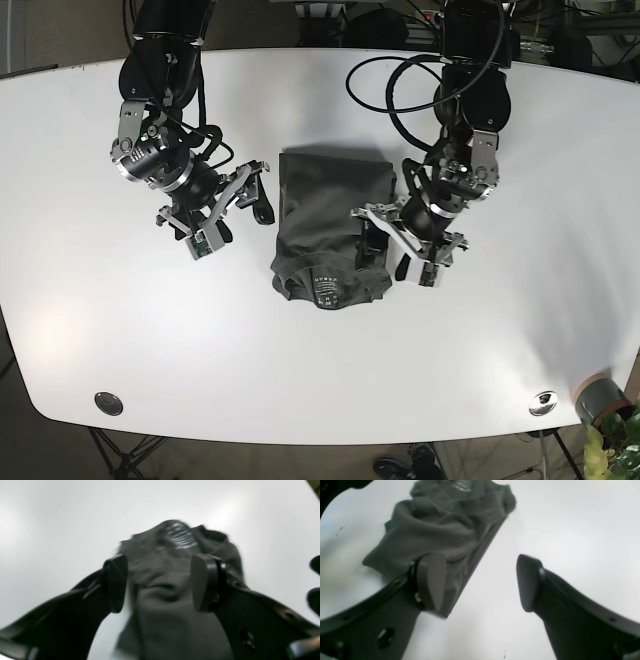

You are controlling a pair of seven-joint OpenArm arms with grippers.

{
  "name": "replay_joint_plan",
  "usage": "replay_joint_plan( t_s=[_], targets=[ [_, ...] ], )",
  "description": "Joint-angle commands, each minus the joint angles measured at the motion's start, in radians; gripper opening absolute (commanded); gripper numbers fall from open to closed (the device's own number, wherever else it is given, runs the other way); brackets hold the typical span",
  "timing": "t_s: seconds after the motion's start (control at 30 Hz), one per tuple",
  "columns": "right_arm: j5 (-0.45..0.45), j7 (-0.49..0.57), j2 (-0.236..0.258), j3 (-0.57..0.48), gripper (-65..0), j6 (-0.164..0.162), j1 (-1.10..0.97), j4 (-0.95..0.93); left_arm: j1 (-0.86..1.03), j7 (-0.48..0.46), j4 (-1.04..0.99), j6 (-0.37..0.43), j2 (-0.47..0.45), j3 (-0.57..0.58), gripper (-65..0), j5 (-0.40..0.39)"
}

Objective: Fold the T-shirt properly
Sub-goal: 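Grasp the folded grey bundle with the left gripper, then carry the grey bundle with the left gripper off the table edge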

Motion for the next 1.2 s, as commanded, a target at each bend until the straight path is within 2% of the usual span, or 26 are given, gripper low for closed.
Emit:
replay_joint_plan(
  t_s=[0.0, 0.1, 0.23, 0.3, 0.4, 0.67, 0.77, 0.87, 1.03, 1.1, 1.17],
  targets=[
    [0.022, 0.024, -0.003, 0.024, -22.7, 0.004, 0.015, 0.024, -0.031, -0.074, 0.001, 0.078, 0.0, 0.061, -27.4, -0.006],
    [0.03, 0.024, -0.003, 0.062, -22.7, 0.004, 0.015, 0.022, -0.056, -0.129, -0.045, 0.216, 0.004, 0.152, -27.2, 0.034],
    [0.031, 0.024, -0.003, 0.096, -22.7, 0.004, 0.015, 0.022, -0.063, -0.224, -0.109, 0.34, 0.067, 0.25, -27.2, 0.168],
    [0.031, 0.024, -0.003, 0.119, -22.7, 0.004, 0.015, 0.022, -0.063, -0.275, -0.161, 0.367, 0.09, 0.293, -27.2, 0.237],
    [0.031, 0.024, -0.003, 0.127, -22.7, 0.004, 0.015, 0.021, -0.063, -0.33, -0.224, 0.376, 0.107, 0.33, -27.2, 0.281],
    [0.031, 0.022, -0.003, 0.128, -22.7, 0.004, 0.015, 0.019, -0.062, -0.444, -0.439, 0.393, 0.13, 0.313, -27.2, 0.294],
    [0.031, 0.022, -0.003, 0.128, -22.7, 0.004, 0.015, 0.021, -0.059, -0.465, -0.532, 0.385, 0.129, 0.293, -27.2, 0.292],
    [0.031, 0.022, -0.003, 0.128, -22.7, 0.004, 0.015, 0.022, -0.057, -0.47, -0.618, 0.33, 0.119, 0.285, -27.2, 0.292],
    [0.031, 0.022, -0.003, 0.127, -22.7, 0.004, 0.018, 0.025, -0.003, -0.462, -0.597, 0.278, 0.021, 0.19, -27.2, 0.29],
    [0.031, 0.022, -0.003, 0.125, -22.7, 0.004, 0.019, 0.025, 0.004, -0.435, -0.572, 0.232, -0.02, 0.144, -27.2, 0.29],
    [0.031, 0.022, -0.003, 0.125, -22.7, 0.004, 0.019, 0.022, 0.007, -0.361, -0.548, 0.133, -0.075, 0.069, -27.2, 0.29]
  ],
)
